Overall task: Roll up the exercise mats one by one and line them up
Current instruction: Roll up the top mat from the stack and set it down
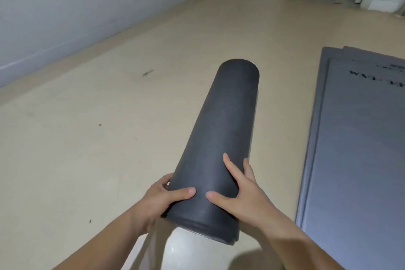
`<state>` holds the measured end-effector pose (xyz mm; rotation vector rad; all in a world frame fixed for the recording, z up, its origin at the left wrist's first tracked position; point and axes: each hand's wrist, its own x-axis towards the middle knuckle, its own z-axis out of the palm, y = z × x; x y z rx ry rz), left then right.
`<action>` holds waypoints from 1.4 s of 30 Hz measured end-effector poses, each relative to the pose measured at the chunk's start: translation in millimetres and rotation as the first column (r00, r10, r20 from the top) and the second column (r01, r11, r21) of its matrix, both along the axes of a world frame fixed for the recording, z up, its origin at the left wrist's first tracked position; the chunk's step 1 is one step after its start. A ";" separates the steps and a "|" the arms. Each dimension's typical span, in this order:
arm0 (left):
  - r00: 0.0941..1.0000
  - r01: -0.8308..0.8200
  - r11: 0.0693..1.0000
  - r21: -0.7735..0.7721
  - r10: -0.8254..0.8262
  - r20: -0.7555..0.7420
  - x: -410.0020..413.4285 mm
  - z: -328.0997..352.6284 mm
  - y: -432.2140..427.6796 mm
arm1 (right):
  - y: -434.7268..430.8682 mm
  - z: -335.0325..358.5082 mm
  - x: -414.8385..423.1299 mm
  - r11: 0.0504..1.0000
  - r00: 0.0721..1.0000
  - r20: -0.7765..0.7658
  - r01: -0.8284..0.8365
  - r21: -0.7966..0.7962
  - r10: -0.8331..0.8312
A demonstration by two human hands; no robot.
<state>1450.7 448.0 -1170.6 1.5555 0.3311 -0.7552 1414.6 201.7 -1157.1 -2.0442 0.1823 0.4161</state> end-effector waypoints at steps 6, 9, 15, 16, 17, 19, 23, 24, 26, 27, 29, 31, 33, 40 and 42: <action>0.995 -0.098 0.989 0.113 0.098 0.010 15.3 -1.9 111.9 | 98.8 -0.9 51.8 0.955 0.960 0.065 -0.260 -0.142 0.271; 0.984 -0.139 0.912 0.386 0.083 0.158 23.3 2.5 145.3 | 145.0 5.4 73.1 0.906 0.943 0.059 -0.294 -0.305 0.326; 0.888 0.018 0.752 0.659 -0.316 0.335 2.6 29.4 104.5 | 159.7 10.0 86.2 0.871 0.922 0.062 -0.336 -0.358 0.382; 0.884 0.043 0.708 0.705 -0.356 0.303 -2.0 27.4 93.3 | 149.0 8.1 85.8 0.895 0.927 0.076 -0.331 -0.298 0.368; 0.889 0.065 0.661 0.747 -0.379 0.258 -6.4 24.4 83.6 | 138.6 5.9 84.3 0.920 0.932 0.108 -0.315 -0.233 0.346; 0.908 0.085 0.610 0.788 -0.372 0.190 -15.6 20.8 67.6 | 122.6 -2.4 76.6 0.954 0.950 0.132 -0.264 -0.142 0.283; 0.908 0.025 0.608 0.793 -0.346 0.237 -18.5 8.7 71.9 | 130.3 -13.4 63.7 0.976 0.976 0.002 -0.217 -0.031 0.217; 0.907 0.026 0.623 0.782 -0.345 0.244 -14.1 6.6 83.9 | 137.8 -14.1 65.5 0.980 0.980 -0.009 -0.198 -0.035 0.197; 0.910 0.034 0.689 0.724 -0.322 0.263 -0.9 4.1 114.3 | 158.9 -11.3 74.2 0.989 0.989 -0.025 -0.144 -0.037 0.143; 0.909 0.033 0.727 0.686 -0.307 0.281 8.0 2.6 130.2 | 171.7 -10.8 79.1 0.992 0.993 -0.028 -0.119 -0.047 0.118; 0.911 0.038 0.758 0.651 -0.293 0.289 27.6 3.2 158.1 | 198.0 -12.5 88.5 0.993 0.996 -0.041 -0.084 -0.081 0.081; 0.916 0.099 0.681 0.726 -0.348 0.201 42.2 11.9 170.8 | 219.5 -13.2 98.3 0.979 0.995 -0.060 -0.094 -0.179 0.084; 0.899 0.145 0.550 0.823 -0.420 0.122 51.2 24.1 165.6 | 226.0 -10.7 109.7 0.907 0.989 0.031 -0.121 -0.405 0.146; 0.917 0.012 0.529 0.848 -0.343 0.202 43.8 1.1 153.2 | 205.1 -7.7 131.4 0.806 0.909 0.106 -0.297 -0.512 0.402; 0.919 0.008 0.546 0.838 -0.334 0.209 43.9 -3.7 158.9 | 199.6 -11.8 134.3 0.799 0.886 0.128 -0.329 -0.503 0.446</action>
